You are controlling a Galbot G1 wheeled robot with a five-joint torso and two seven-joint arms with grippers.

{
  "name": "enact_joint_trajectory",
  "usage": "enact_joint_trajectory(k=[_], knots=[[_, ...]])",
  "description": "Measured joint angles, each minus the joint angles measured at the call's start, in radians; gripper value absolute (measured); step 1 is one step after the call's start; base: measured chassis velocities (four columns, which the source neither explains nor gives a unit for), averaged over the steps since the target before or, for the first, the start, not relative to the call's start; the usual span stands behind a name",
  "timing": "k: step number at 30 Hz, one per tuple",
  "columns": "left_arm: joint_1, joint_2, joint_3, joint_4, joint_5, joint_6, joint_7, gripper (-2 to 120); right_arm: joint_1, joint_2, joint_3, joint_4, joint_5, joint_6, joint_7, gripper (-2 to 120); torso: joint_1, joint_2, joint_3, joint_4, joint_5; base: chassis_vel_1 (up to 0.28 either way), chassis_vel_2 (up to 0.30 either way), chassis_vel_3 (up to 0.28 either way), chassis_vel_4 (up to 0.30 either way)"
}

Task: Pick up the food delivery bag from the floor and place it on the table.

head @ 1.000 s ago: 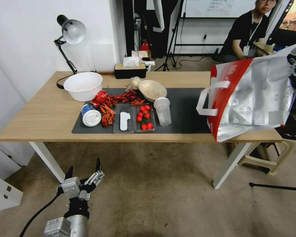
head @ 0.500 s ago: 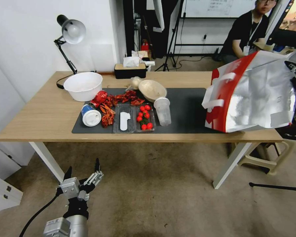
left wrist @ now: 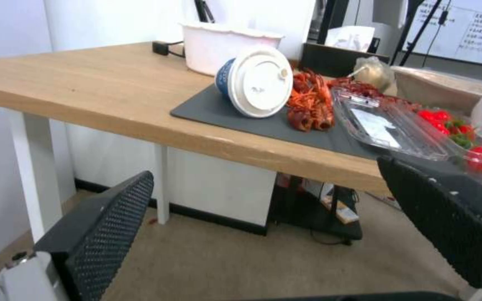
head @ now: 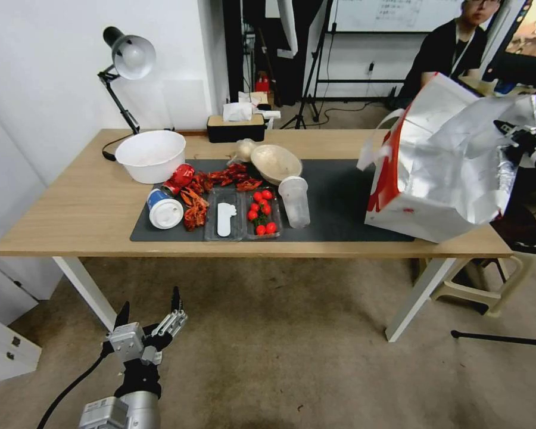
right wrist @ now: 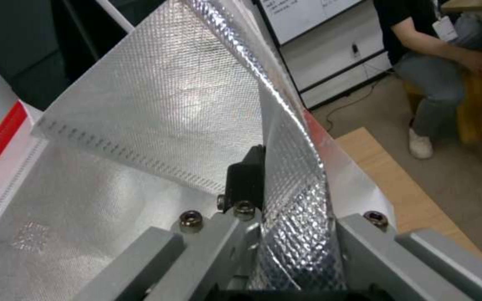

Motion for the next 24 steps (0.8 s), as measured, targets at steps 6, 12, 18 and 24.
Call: enact_joint_trajectory(k=[6,12,18,24], knots=[[0.003,0.001,0.000,0.002,0.001,-0.002,0.002,100,0.061,0.014,-0.044,-0.024,-0.035,-0.006,-0.034,12,0.000,0.000,0.000,-0.0002,0.0000,0.000,0.000,0.000,0.000],[-0.001,-0.003,0.001,0.009,0.003,-0.002,0.004,100,0.138,0.029,-0.094,-0.041,-0.059,-0.002,-0.021,35,0.000,0.000,0.000,0.0000,0.0000,0.000,0.000,0.000,0.000],[-0.007,-0.006,0.003,0.017,0.003,-0.003,0.004,100,0.191,0.034,-0.138,-0.058,-0.084,0.003,-0.026,57,0.000,0.000,0.000,0.0000,-0.0001,0.000,0.000,0.000,0.000],[-0.010,-0.006,0.003,0.019,0.003,-0.003,0.004,100,0.234,0.041,-0.179,-0.072,-0.102,0.004,-0.029,82,0.000,0.000,0.000,0.0001,-0.0001,0.000,0.000,0.000,0.000]])
